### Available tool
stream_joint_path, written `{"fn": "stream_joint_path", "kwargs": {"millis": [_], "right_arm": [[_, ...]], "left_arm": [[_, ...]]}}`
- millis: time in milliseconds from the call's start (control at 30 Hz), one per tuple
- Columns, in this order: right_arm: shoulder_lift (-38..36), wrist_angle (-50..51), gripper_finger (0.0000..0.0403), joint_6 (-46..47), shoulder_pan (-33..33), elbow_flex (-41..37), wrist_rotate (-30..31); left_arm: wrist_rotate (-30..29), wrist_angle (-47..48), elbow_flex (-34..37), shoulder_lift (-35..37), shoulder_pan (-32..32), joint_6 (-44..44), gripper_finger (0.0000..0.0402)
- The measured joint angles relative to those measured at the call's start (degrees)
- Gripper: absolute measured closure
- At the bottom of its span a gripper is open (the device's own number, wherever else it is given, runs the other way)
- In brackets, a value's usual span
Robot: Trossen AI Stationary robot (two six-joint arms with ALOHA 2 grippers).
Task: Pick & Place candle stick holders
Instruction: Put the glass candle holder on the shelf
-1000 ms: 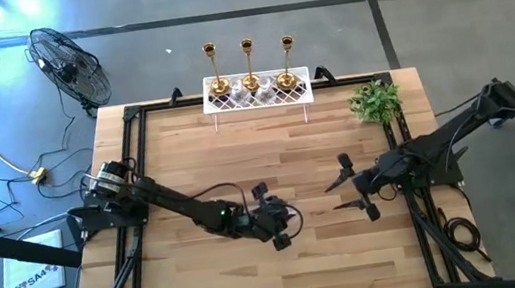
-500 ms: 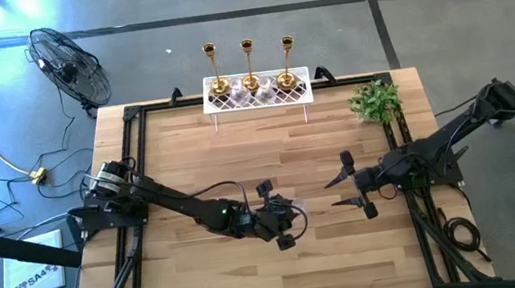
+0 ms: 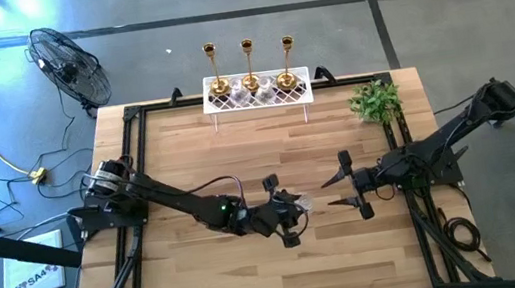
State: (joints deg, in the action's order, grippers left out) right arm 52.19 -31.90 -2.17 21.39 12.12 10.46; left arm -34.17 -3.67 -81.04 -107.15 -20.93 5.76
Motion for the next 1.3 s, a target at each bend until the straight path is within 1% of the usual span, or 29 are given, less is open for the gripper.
{"fn": "stream_joint_path", "kwargs": {"millis": [100, 267, 400, 467, 600, 800, 933, 1000, 1100, 1200, 1300], "right_arm": [[0.9, 0.2, 0.0183, -4.3, 0.0, 0.0, 0.8], [1.0, -1.4, 0.0183, -4.3, 0.0, 0.0, 2.4], [1.0, -2.0, 0.0181, -5.7, 0.0, 0.0, -2.5], [1.0, -2.0, 0.0176, -4.2, 0.0, 0.0, -2.4], [1.0, -1.0, 0.0146, -2.7, 0.0, 0.0, -0.8], [1.0, 0.6, 0.0074, -1.7, 0.0, 0.0, 1.8], [1.0, 0.8, 0.0027, -1.5, 0.0, 0.0, 1.9], [1.0, 0.5, 0.001, -1.5, 0.0, 0.0, 1.9], [1.0, -0.4, 0.0009, -0.8, 0.0, 0.0, 1.8], [1.0, -0.1, 0.0014, -2.1, 0.0, 0.0, 2.0], [1.0, -1.1, 0.0015, -1.3, 0.0, 0.0, 4.4]], "left_arm": [[-0.1, 1.3, -0.8, 0.2, 0.0, -0.2, 0.0295], [0.2, 1.3, -0.8, 0.1, 0.0, -0.8, 0.0295], [0.2, 1.4, -0.8, 0.1, 0.0, -0.8, 0.0295], [0.2, 1.8, -0.8, 0.1, 0.0, -0.8, 0.0295], [0.4, 2.2, -0.8, 0.1, -0.1, -0.3, 0.0296], [0.4, 2.6, -0.8, 0.1, -0.1, 0.0, 0.0296], [0.3, 2.6, -0.8, 0.1, -0.1, 0.1, 0.0296], [0.3, 2.6, -0.8, 0.1, -0.1, 0.1, 0.0296], [0.3, 2.0, -0.8, 0.1, -0.1, 0.1, 0.0296], [0.2, 0.9, -0.8, 0.1, -0.1, 0.0, 0.0296], [0.4, -0.2, -0.8, 0.1, -0.1, -1.0, 0.0296]]}}
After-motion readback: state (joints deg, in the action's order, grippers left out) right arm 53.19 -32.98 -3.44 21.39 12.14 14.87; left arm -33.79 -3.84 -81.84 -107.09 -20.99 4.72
